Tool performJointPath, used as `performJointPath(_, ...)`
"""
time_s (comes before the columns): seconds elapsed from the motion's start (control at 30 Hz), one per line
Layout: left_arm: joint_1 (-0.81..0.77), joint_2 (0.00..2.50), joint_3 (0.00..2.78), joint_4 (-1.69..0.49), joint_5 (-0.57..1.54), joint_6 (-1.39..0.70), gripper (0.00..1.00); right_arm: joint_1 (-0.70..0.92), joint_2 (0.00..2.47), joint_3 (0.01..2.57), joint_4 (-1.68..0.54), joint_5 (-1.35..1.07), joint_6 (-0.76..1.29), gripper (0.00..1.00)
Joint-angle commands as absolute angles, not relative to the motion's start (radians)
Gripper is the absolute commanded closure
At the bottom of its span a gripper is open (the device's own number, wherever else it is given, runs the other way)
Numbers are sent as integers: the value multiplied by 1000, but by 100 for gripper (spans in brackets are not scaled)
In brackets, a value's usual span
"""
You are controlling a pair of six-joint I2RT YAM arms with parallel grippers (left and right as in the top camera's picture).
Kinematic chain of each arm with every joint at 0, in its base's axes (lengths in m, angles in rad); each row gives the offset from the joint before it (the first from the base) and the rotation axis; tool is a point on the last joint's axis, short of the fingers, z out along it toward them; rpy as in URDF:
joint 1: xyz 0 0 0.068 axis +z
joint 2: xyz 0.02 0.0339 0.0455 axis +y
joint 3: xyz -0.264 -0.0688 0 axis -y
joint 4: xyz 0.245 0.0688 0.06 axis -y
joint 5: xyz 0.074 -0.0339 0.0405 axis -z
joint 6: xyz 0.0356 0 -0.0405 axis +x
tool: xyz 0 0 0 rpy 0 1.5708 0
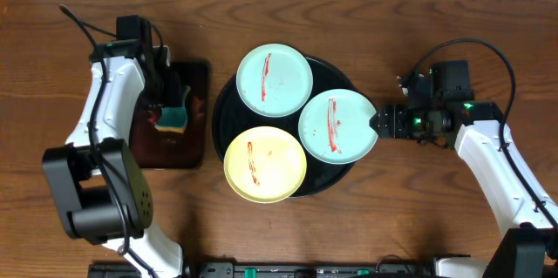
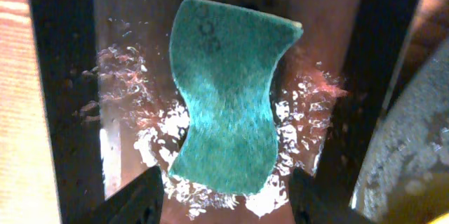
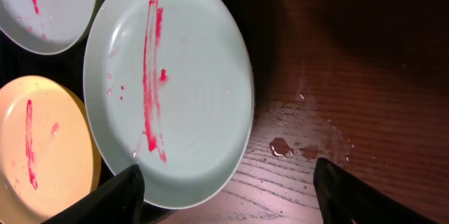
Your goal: Clean dirty plates on tray and stack at the side
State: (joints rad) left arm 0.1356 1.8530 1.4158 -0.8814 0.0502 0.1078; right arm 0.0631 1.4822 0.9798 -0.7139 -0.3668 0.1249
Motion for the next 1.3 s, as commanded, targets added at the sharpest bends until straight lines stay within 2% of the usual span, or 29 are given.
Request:
performJointPath(0.0,135,1906,1404,-855,40,108,40,73,1487,981,-716,-370,133,24)
performJointPath(0.43,135,2020,1404,-825,41,123,41,73,1487,981,-715,-363,133,23)
performJointPath(0.53,135,2042,1404,-825,41,123,57,73,1487,981,-715,-363,134,23)
performJointPath(0.57,135,2046,1404,-824,41,123,68,73,1487,981,-715,-363,134,23)
performJointPath(0.67,135,2046,1404,-821,40,123,92,73,1487,981,-715,-363,134,23)
performJointPath(0.9,135,1982,1451,-864,33,121,92,75,1487,981,-714,-364,134,26)
performJointPath(1.27,134,1732,1481,-961,35,43,93,109,1487,981,-691,-363,180,28)
